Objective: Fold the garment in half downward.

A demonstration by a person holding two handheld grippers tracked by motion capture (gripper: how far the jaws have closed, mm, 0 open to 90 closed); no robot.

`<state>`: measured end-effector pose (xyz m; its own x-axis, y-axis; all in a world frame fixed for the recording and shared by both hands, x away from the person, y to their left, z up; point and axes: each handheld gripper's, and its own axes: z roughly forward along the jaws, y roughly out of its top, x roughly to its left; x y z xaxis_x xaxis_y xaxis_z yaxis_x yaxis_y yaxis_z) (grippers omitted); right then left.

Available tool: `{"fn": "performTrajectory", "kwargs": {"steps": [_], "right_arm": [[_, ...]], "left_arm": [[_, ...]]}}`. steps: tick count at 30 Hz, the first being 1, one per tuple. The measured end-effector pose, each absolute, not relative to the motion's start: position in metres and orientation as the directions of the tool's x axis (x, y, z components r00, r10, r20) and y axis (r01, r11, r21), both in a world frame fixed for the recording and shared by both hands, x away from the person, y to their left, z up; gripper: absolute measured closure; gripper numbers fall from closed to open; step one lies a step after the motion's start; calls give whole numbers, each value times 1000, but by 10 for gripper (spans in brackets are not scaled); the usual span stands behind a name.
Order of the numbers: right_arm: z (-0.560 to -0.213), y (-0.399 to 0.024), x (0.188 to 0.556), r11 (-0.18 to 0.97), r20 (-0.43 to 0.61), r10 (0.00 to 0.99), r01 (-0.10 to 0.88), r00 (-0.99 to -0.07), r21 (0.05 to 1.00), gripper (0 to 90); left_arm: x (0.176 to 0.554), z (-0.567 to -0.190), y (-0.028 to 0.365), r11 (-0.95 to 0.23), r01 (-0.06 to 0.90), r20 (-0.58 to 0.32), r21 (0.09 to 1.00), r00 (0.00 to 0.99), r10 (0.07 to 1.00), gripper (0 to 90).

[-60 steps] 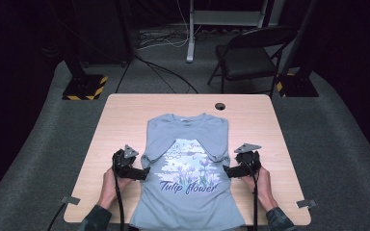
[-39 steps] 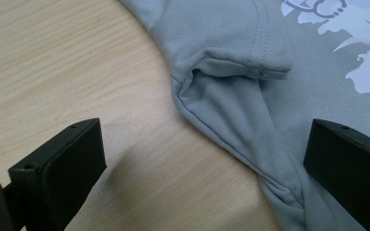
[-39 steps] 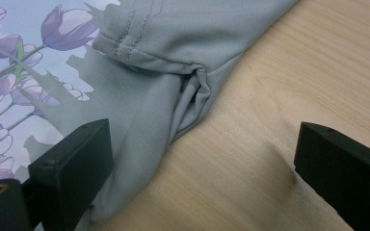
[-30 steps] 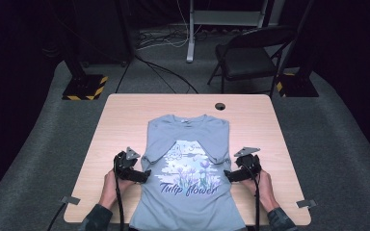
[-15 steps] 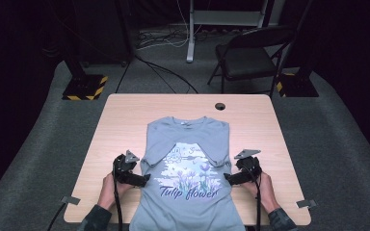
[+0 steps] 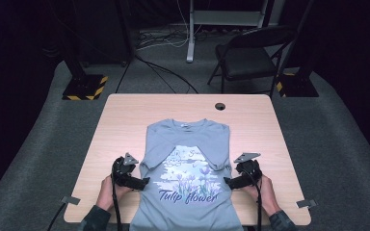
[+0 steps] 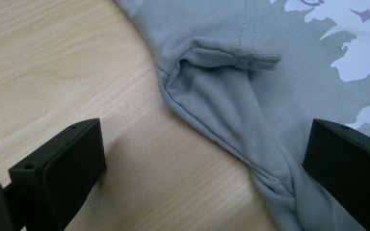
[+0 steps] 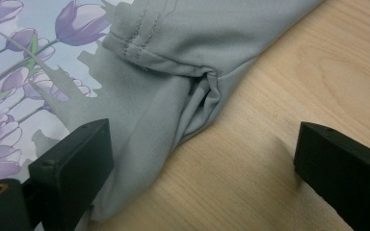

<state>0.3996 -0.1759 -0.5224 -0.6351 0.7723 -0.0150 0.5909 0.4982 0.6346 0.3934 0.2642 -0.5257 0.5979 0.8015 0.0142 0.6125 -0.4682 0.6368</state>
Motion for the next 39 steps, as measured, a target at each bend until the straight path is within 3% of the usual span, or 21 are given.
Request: {"fn": "performTrajectory", "kwargs": {"steps": [39], "right_arm": [[-522,-177,377,542,-17,730,565,-683,622,57]], "left_arm": [[366,-525,265,-495,605,14,623,624,781,3]]}}
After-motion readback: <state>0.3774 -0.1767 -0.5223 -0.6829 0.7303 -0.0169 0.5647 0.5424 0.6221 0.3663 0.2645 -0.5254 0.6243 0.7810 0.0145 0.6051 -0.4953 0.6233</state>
